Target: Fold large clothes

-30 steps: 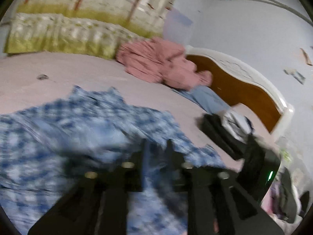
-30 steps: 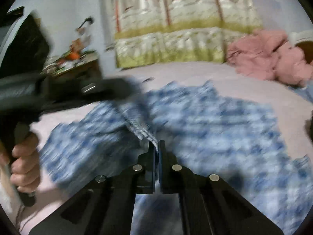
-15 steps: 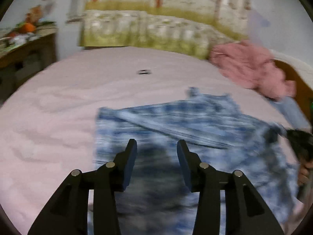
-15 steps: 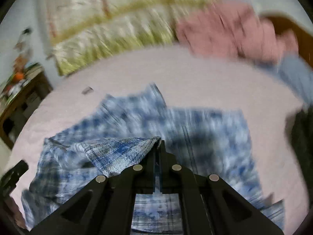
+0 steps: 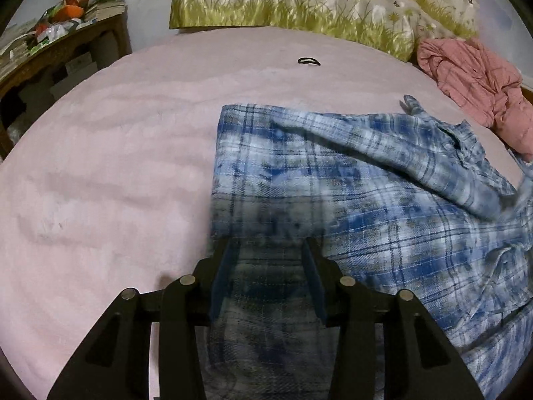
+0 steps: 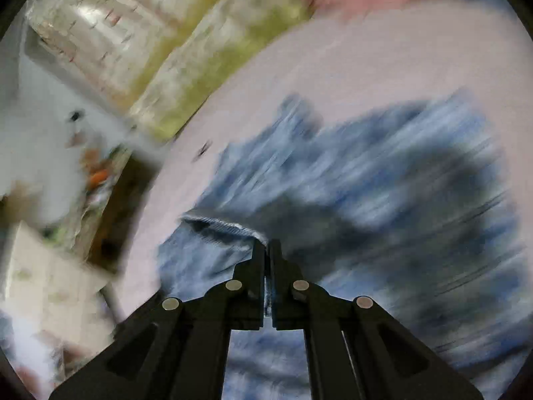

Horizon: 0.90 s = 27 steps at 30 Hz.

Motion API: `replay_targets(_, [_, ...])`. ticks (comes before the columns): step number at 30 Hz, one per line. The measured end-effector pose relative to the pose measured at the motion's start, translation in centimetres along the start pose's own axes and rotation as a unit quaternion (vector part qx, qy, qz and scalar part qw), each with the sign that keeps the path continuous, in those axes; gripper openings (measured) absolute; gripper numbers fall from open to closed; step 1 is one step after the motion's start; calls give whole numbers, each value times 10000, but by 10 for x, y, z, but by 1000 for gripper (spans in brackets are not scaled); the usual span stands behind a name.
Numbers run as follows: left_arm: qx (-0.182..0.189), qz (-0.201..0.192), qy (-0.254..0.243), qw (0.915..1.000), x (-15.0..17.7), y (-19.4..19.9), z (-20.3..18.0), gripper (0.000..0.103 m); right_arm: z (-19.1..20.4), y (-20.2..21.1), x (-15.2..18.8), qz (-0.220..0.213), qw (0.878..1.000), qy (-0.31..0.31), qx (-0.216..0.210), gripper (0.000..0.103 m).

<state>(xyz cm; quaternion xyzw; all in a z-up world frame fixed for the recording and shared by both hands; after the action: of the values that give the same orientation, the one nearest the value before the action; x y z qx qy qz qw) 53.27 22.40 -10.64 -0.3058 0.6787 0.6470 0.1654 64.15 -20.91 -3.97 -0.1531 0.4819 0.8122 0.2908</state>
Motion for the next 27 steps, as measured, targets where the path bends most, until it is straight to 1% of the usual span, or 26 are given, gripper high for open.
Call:
replay_targets(1, [-16,-1,-15,10000,0,0,0,41,-9,2,-4,-240,9973,253,640,3])
replay_targets(2, [-30,-5,-28,10000,1,0,-1,41,-17,0,-5,-371,9914,453,1174,3])
replay_targets(3, [-46,-4,-41,10000,1,-1,-1,41,-31,-8,-4,-312,9869,481,1507,3])
replay_targets(4, [-57,0,-52,10000,1,-1,-1,42,-39,-15,-1,-159,9890,327,1437,3])
replay_targets(6, [-54,5,-55,10000,0,-1,0,42,-50,-28,6,236,9945,-60,1017,3])
replay_targets(7, [-48,6,-50,10000,0,-1,0,42,-50,-30,6,295,9953,-46,927,3])
replay_targets(10, [-39,14,-49,10000,-3,-3,0,42,-26,-22,3,34,9957,585,722,5])
replay_targets(11, [-38,14,-55,10000,-3,-3,-1,43,-14,-21,3,-2,9942,839,668,16])
replay_targets(12, [-37,14,-59,10000,-3,-3,-1,44,-5,-21,5,-19,9928,1031,608,42])
replay_targets(13, [-38,15,-66,10000,-2,-3,-1,44,1,-23,7,-33,9918,1123,614,55])
replay_targets(14, [-45,15,-75,10000,-2,-2,-1,44,5,-25,9,-63,9904,1201,688,63])
replay_targets(15, [-52,14,-80,10000,-2,-2,-1,44,5,-27,13,-31,9890,1260,774,60])
replay_targets(16, [-57,12,-85,9999,-2,-2,-2,44,6,-33,18,122,9870,1347,865,55])
replay_targets(17, [-50,50,-98,9999,-2,-2,-2,45,5,-39,24,329,9856,1381,918,44])
replay_targets(18, [-34,116,-122,9999,-3,-1,-2,45,1,-45,27,473,9849,1340,991,38])
replay_targets(19, [-54,166,-151,9997,-4,2,-1,46,-3,-47,30,559,9846,1274,1061,37])
replay_targets(20, [-161,115,-181,9996,-8,9,2,46,-5,-50,32,590,9841,1257,1108,33])
replay_targets(21, [-241,-24,-193,9995,-13,16,5,50,-7,-54,34,670,9826,1273,1175,17])
replay_targets(22, [-277,-199,-172,9993,-19,26,8,53,-9,-57,37,737,9816,1262,1232,7])
replay_targets(23, [-241,-291,-125,9992,-22,33,11,55,-9,-57,39,772,9822,1232,1193,7])
replay_targets(25, [-56,-410,27,9991,-28,46,15,55,-13,-44,33,626,9858,982,1207,6])
replay_targets(26, [18,-488,116,9987,-31,52,17,55,-11,-32,27,475,9894,822,1099,6])
replay_targets(27, [25,-550,168,9983,-33,57,20,55,-6,-21,22,322,9909,800,1030,6])
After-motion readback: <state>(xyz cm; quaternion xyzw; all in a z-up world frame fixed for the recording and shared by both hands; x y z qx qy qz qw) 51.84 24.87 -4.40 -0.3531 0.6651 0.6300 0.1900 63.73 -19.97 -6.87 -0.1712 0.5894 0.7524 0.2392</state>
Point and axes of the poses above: each gripper's, at about its wrist camera, not at the fingertips, and y roughly against the way its jaws point, z to its left, x to its underside, the point moved 8 cm from there along -y, roughly the way its jaws point, and after that the axes turned 4 degrees about x, right-handed, at the moved point
